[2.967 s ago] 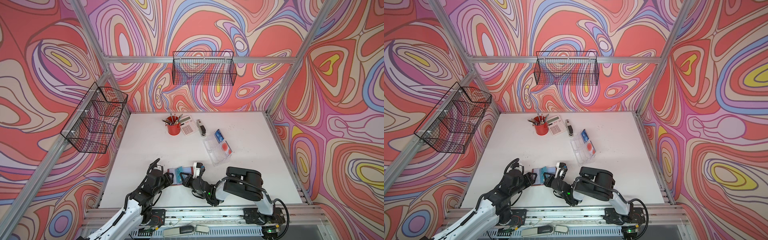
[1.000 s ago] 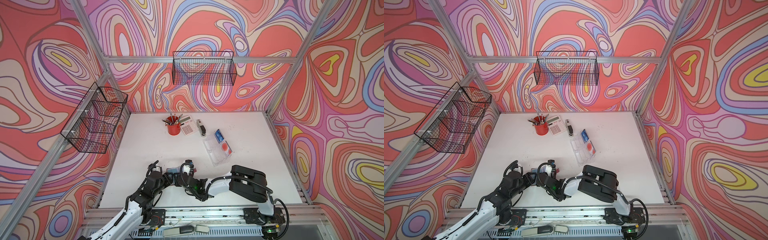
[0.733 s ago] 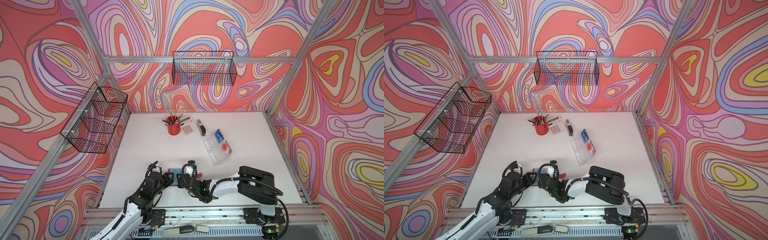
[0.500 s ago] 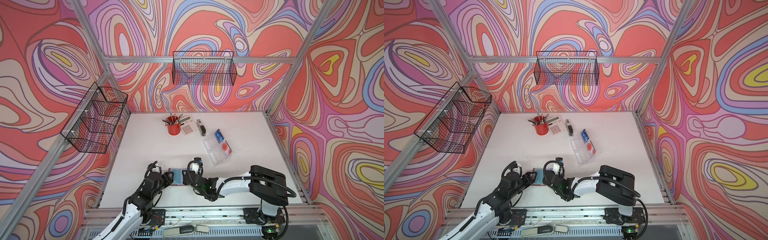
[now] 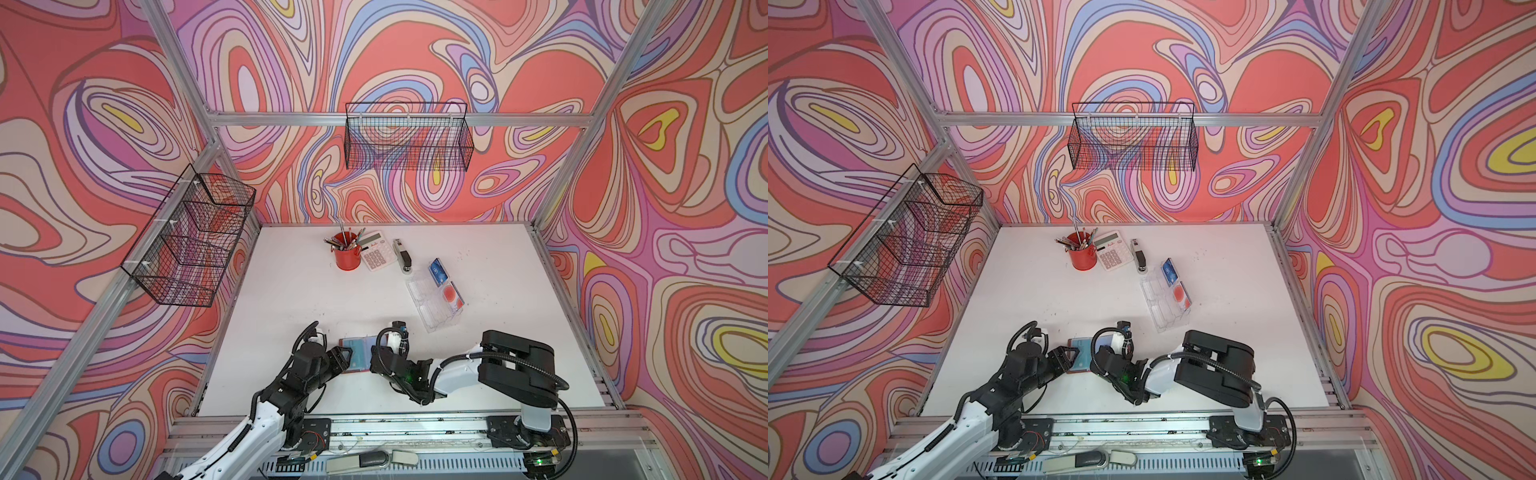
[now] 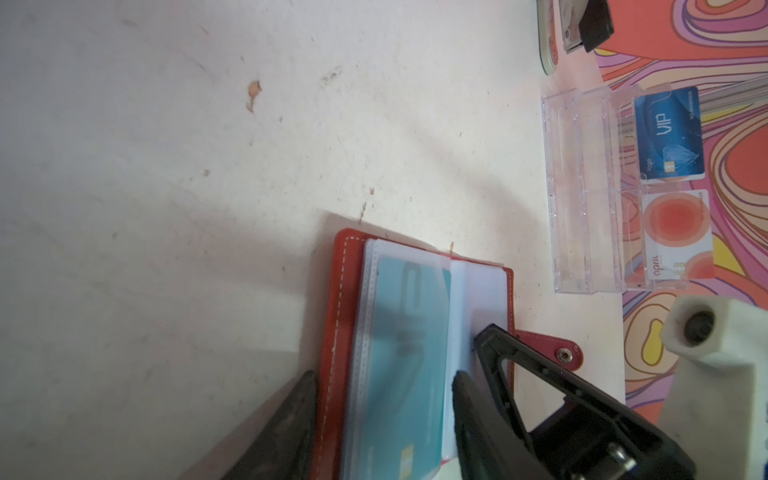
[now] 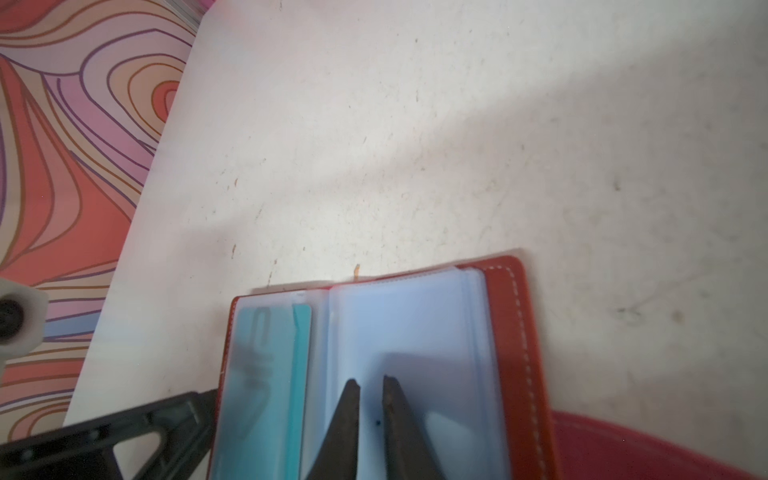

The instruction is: Put the credit cards into the card holder

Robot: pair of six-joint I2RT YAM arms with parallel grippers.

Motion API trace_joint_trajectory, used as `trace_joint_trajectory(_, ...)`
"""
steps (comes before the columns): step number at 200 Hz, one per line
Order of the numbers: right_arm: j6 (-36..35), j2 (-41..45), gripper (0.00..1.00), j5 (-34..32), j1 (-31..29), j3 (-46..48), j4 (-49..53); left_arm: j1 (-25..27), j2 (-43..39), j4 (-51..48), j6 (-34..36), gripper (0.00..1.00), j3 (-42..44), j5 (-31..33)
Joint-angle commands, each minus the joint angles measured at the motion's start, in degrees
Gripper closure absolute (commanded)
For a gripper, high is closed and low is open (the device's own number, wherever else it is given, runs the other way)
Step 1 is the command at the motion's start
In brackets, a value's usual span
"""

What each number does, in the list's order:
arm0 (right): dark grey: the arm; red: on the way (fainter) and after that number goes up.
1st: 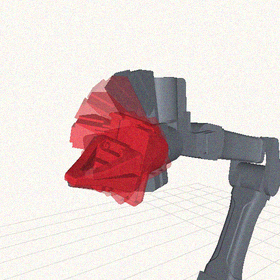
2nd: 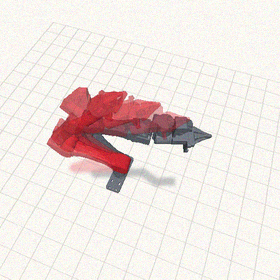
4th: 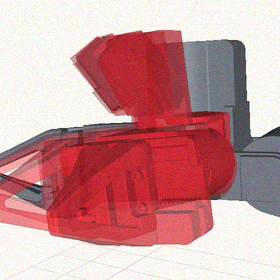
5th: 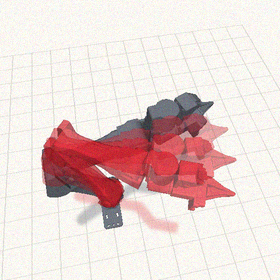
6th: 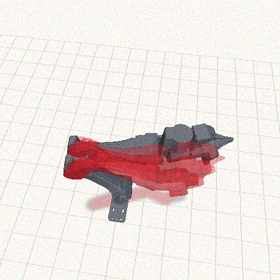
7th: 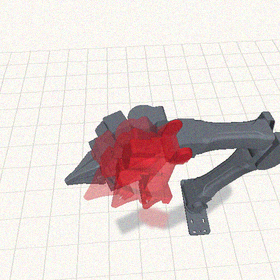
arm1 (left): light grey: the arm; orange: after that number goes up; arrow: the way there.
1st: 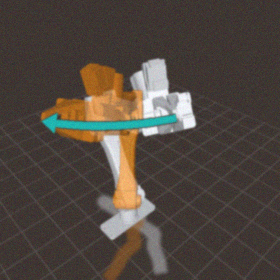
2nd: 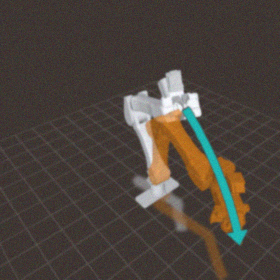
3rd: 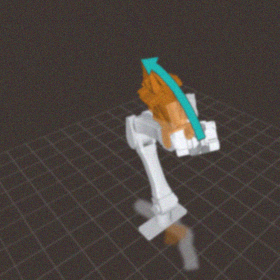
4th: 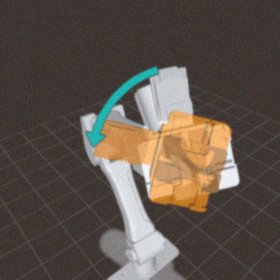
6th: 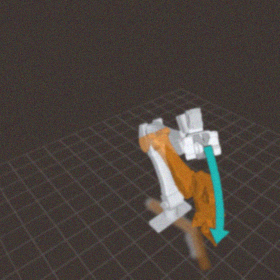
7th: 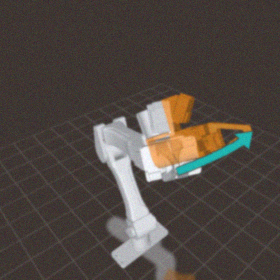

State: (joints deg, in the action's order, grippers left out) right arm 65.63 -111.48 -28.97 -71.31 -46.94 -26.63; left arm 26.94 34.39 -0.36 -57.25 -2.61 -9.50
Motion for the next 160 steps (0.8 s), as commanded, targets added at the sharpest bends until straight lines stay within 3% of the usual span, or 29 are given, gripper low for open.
trace_joint_trajectory(1, 2.78, -4.81, 0.88, 3.66, -0.23, 2.54, 1.76, 0.21, -0.94, 6.06, -0.07, 0.46, -1.49, -7.01)
trace_joint_trajectory(72, 3.93, -5.78, 0.90, 3.18, -0.50, 4.42, -1.16, 0.15, -4.15, 11.60, -1.37, 0.44, -1.80, -11.46)
trace_joint_trajectory(126, -0.07, 0.59, 0.87, 2.34, 0.88, 3.51, 2.54, 0.72, 7.30, 21.05, -0.40, 0.44, -0.81, -11.39)
trace_joint_trajectory(160, -1.36, 3.49, 0.87, 3.05, 2.29, 4.09, 2.83, 4.66, 12.61, 26.35, 0.20, 0.44, -2.69, -10.18)
